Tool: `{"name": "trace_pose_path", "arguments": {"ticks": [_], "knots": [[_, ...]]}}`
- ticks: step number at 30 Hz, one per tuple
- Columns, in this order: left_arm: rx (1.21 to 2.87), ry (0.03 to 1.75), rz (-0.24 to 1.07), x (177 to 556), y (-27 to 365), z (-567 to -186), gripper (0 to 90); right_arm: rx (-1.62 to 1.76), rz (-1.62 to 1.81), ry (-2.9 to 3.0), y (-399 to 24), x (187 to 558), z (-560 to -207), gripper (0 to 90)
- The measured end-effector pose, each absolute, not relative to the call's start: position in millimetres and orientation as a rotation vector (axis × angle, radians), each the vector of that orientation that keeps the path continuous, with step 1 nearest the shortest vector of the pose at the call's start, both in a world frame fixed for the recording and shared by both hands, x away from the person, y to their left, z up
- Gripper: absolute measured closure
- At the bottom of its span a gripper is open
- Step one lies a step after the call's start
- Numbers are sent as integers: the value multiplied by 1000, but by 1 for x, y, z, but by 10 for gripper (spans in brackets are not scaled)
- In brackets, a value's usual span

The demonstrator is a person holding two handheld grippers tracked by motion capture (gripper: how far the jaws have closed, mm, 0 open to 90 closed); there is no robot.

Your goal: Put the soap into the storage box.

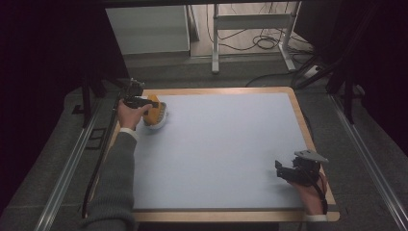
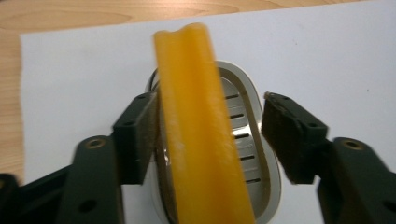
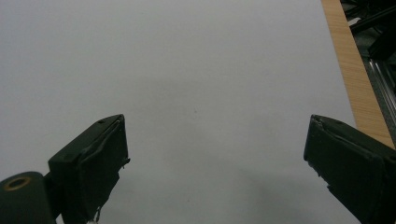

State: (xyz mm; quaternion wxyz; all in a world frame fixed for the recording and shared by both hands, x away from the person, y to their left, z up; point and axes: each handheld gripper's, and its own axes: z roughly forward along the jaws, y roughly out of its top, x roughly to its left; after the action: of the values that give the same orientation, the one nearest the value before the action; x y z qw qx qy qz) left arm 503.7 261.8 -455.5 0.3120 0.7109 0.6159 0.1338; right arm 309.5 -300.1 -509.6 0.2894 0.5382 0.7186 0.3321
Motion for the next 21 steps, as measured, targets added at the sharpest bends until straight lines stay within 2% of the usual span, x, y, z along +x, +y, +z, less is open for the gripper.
{"name": "trace_pose_path", "arguments": {"ticks": [3, 6, 8, 14, 21], "knots": [[1894, 1626, 361, 500, 263, -454, 284, 1434, 887, 1917, -300, 309, -509, 63], [1880, 1608, 384, 491, 268, -448, 270, 1430, 888, 1920, -299, 309, -509, 63], [1860, 1576, 431, 483, 270, -443, 314, 1429, 887, 1922, -299, 309, -510, 63], [1863, 1476, 409, 463, 265, -432, 285, 1439, 884, 1916, -301, 309, -509, 63], [1917, 1307, 385, 431, 253, -438, 289, 1429, 893, 1920, -300, 308, -505, 63]]}}
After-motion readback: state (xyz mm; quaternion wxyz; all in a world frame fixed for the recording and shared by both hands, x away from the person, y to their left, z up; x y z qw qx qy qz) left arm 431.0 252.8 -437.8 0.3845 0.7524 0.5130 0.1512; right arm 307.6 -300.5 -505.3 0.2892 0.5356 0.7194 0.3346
